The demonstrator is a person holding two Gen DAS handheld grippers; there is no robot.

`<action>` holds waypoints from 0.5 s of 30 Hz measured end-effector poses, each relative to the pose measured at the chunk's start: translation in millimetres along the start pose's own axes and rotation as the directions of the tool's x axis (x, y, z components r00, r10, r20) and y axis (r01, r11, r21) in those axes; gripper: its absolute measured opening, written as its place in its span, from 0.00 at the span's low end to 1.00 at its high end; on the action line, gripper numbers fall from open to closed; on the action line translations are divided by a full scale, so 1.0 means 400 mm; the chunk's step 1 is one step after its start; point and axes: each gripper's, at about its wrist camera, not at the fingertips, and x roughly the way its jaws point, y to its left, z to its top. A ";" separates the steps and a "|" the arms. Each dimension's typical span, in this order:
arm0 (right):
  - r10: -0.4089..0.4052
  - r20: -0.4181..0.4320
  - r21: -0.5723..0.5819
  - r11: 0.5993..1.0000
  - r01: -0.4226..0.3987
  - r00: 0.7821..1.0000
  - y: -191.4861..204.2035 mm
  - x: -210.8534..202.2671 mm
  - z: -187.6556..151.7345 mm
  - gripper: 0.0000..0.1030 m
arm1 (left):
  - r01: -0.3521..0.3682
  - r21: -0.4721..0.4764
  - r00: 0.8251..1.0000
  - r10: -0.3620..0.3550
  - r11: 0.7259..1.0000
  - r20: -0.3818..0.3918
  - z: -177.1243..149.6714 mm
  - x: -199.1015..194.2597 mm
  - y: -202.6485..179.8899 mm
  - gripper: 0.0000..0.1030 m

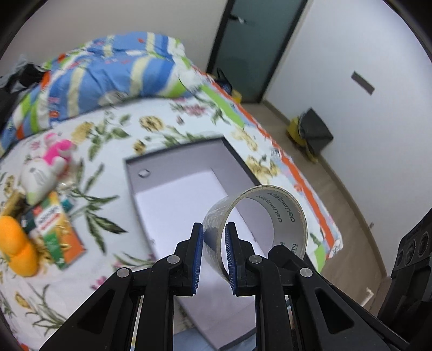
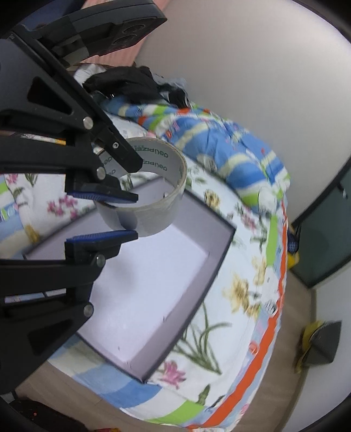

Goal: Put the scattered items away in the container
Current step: 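Carry the tape roll with the left gripper into the box and release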

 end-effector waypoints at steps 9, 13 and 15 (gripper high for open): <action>-0.042 -0.074 0.067 0.997 0.047 0.996 -0.131 0.108 0.011 0.26 | 0.011 -0.009 0.994 -0.012 1.000 -0.108 -0.039 0.174 -0.004 0.16; -0.063 -0.064 0.057 0.996 0.067 0.996 -0.130 0.112 0.013 0.48 | 0.005 -0.043 0.990 -0.011 0.999 -0.139 -0.040 0.185 0.025 0.16; -0.061 -0.047 0.050 0.997 0.063 0.997 -0.119 0.101 0.012 0.53 | 0.009 -0.067 0.988 -0.019 0.998 -0.151 -0.041 0.177 0.043 0.16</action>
